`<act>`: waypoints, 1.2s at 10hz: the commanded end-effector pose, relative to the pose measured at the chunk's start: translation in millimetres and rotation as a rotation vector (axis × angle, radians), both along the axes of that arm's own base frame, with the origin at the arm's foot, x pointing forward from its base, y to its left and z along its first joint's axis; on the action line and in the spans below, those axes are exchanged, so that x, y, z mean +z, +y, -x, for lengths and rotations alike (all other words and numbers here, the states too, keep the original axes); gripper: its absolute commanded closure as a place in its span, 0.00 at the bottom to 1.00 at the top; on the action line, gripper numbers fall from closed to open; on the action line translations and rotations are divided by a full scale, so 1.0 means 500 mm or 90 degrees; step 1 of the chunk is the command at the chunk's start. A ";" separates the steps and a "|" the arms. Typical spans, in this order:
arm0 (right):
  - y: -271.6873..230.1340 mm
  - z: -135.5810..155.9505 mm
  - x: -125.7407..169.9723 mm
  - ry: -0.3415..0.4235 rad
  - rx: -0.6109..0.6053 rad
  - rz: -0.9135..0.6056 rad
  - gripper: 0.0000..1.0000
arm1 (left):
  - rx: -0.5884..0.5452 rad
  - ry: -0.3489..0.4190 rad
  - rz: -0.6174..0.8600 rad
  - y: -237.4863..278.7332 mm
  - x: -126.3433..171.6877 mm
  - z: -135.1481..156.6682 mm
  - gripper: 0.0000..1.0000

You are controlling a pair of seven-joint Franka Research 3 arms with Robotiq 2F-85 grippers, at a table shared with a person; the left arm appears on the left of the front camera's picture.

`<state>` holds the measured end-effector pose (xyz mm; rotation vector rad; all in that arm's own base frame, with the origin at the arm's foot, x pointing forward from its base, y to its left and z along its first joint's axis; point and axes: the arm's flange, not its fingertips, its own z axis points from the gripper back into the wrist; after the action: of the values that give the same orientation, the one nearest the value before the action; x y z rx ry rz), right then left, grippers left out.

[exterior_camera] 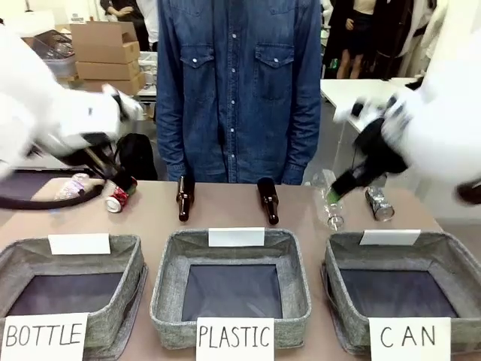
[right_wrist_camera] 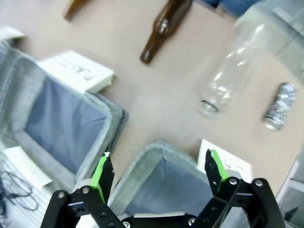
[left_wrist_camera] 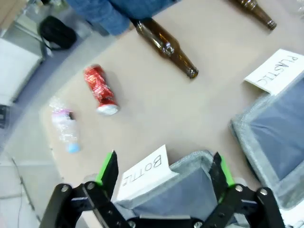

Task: Sort the can waste into the basket.
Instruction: Pick up the can waste from the table and place it in the right Fabric basket.

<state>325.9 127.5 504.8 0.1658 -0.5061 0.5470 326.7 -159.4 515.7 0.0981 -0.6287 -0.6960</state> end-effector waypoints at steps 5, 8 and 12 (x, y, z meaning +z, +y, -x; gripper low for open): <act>-0.042 0.089 0.152 -0.124 0.041 -0.034 0.00 | -0.099 0.026 0.014 -0.018 0.094 0.079 0.00; -0.251 0.094 0.130 0.066 0.024 -0.461 0.00 | -0.130 0.355 0.410 0.208 0.083 0.004 0.00; -0.455 0.134 0.017 0.125 -0.177 -0.689 0.00 | -0.064 0.236 0.763 0.418 0.021 0.045 0.00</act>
<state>270.2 -103.7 534.0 1.0999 -0.5850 0.1185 308.9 54.4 531.6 -1.0556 -0.5070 -0.4702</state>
